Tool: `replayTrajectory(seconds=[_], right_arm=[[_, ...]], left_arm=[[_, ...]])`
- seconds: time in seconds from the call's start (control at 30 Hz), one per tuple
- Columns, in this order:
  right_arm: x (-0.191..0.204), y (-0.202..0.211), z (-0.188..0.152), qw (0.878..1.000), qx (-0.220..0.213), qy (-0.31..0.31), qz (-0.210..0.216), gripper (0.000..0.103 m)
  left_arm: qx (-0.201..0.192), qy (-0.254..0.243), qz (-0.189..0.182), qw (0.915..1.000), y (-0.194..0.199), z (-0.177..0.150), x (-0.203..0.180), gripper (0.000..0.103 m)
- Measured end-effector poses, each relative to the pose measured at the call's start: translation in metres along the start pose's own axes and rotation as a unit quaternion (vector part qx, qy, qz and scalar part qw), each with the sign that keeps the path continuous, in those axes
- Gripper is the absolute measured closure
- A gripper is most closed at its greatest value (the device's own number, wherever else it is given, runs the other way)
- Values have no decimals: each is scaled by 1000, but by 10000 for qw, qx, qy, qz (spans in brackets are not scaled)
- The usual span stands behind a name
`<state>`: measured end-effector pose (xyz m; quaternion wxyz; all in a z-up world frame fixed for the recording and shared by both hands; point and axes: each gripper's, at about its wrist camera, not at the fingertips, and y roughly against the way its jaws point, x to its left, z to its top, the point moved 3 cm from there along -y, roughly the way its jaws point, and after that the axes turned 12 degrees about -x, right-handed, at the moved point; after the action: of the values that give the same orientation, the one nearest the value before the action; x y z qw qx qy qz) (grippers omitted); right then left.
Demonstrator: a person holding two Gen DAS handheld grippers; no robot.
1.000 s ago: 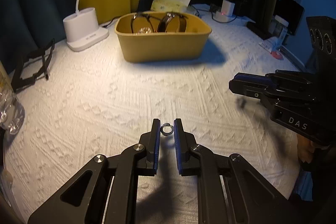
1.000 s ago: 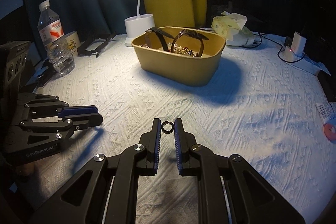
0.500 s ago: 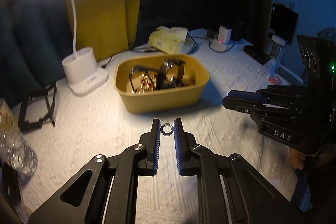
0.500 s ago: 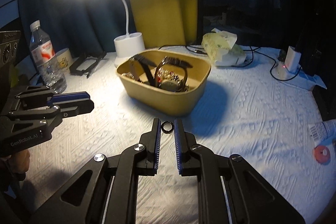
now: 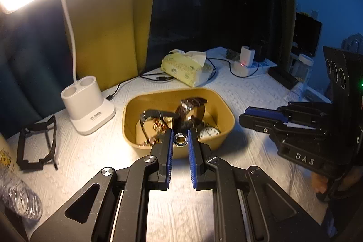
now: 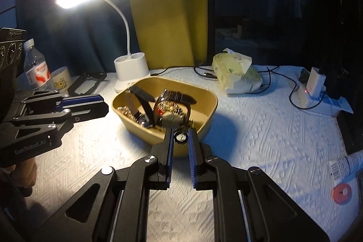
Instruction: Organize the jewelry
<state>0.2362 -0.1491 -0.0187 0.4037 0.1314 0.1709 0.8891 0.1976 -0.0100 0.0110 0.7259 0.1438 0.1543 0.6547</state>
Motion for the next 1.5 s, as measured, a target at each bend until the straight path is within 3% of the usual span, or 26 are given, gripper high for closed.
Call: replayTrajectory(seconds=[0.53, 0.9, 0.93, 1.07, 1.23, 1.5], right_arm=[[-13, -34, 1, 9998, 19, -187, 47, 91], [-14, -41, -1, 9997, 123, -176, 92, 90], [-13, -42, -1, 9997, 129, -165, 89, 90], [-13, -40, 0, 9998, 120, -155, 58, 85], [-13, -34, 1, 9998, 110, -184, -16, 75], [-7, -18, 2, 9997, 69, -207, -79, 74]], left_arm=[[277, 57, -239, 9993, -59, -8, -1, 88], [462, 200, -284, 9983, -68, -15, 2, 88], [457, 216, -289, 9983, -67, -15, 2, 87], [386, 287, -281, 9984, -61, -14, 5, 64], [326, 282, -234, 9988, -50, -12, 7, 63], [213, 352, -188, 9990, -27, -11, 11, 63]])
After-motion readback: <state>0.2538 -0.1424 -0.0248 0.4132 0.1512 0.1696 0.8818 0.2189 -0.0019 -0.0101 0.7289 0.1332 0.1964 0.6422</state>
